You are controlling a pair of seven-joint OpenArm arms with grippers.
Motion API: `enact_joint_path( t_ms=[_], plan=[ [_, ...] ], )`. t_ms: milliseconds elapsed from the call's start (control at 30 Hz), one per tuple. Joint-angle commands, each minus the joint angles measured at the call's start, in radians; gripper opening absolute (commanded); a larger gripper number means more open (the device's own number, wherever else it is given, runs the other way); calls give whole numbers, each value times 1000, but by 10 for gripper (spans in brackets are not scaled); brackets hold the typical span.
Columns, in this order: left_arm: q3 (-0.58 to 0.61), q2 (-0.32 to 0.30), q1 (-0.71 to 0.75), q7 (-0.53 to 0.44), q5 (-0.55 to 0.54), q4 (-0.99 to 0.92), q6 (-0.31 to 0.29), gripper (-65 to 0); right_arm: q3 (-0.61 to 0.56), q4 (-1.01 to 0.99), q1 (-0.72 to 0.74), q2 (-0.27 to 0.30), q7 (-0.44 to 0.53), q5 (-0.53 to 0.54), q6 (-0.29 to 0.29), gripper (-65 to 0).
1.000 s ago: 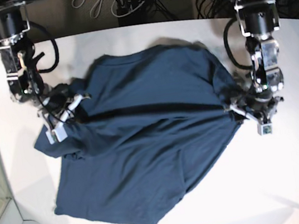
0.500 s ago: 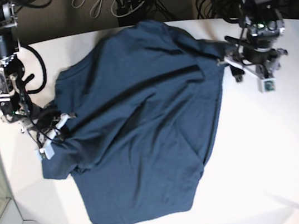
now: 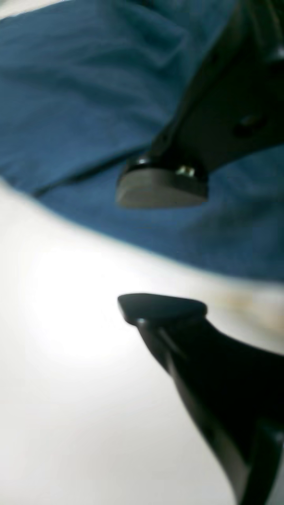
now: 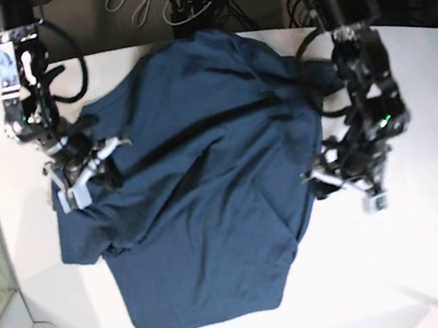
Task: Layout the t-shirt on the table in an organized manner, then fold the t-shirt properly
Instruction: 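Pull the grasped shirt edges with both grippers to straighten the shirt, then spread the shirt edges apart with both grippers and release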
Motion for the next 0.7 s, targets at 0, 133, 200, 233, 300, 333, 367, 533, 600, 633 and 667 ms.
enact_joint_path(
  t_ms=[0, 133, 200, 233, 300, 333, 367, 533, 600, 633, 667],
  plan=[
    [1, -4, -63, -25, -4, -42, 5, -318, -1, 41, -8, -9, 17, 13, 10, -650],
    [21, 4, -180, -32, -4, -248, 5, -318, -6, 133, -112, -88, 17, 13, 10, -650],
    [22, 4, -215, -82, -4, -329, 5, -318, -7, 150, -142, -124, 17, 13, 10, -650],
    [28, 1, -224, -119, -4, -367, 5, -318, -7, 152, -155, -142, 17, 13, 10, -650],
    [73, -8, -237, -179, 0, -432, 5, -318, -7, 146, -177, -164, 17, 12, 10, -650],
    [94, -24, -241, -197, 7, -461, 5, -318, -7, 137, -183, -170, 17, 12, 10, -650],
    [117, -31, -246, -220, 24, -495, 5, -319, -7, 120, -183, -176, 17, 12, 10, -650],
    [136, -70, -240, -245, 108, -573, 5, -323, 13, 25, -158, -153, 28, 10, 10, -650],
    [136, -107, -220, -245, 110, -588, -1, -367, 37, -48, -129, -124, 28, 10, 10, -650],
    [136, -120, -209, -243, 110, -588, -3, -412, 54, -84, -112, -111, 28, 10, 10, -650],
    [136, -130, -203, -242, 108, -588, -3, -455, 71, -120, -100, -98, 28, 10, 10, -650]
  ],
)
